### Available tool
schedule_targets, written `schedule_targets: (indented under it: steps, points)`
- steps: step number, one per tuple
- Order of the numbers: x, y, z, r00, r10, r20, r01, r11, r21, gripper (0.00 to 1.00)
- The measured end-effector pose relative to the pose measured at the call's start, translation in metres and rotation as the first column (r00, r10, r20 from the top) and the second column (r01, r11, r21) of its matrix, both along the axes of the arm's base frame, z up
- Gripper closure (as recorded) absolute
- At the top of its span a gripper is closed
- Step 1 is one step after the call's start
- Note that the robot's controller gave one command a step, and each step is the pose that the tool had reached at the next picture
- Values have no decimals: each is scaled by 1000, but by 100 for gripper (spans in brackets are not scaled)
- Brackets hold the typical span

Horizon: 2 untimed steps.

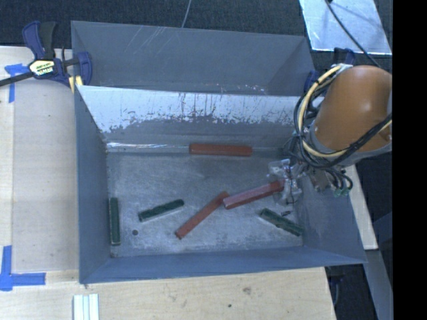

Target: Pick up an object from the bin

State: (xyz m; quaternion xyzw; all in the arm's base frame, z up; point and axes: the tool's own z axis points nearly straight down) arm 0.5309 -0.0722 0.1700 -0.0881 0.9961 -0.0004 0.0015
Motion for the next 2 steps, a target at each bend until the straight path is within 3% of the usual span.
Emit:
schedule_targets:
  steps: [1,2]
  points:
    - [0,0,0,1000,0,0,0,1000,0,100]
    - [-37,16,90,939,343,2,-343,939,-1,100]
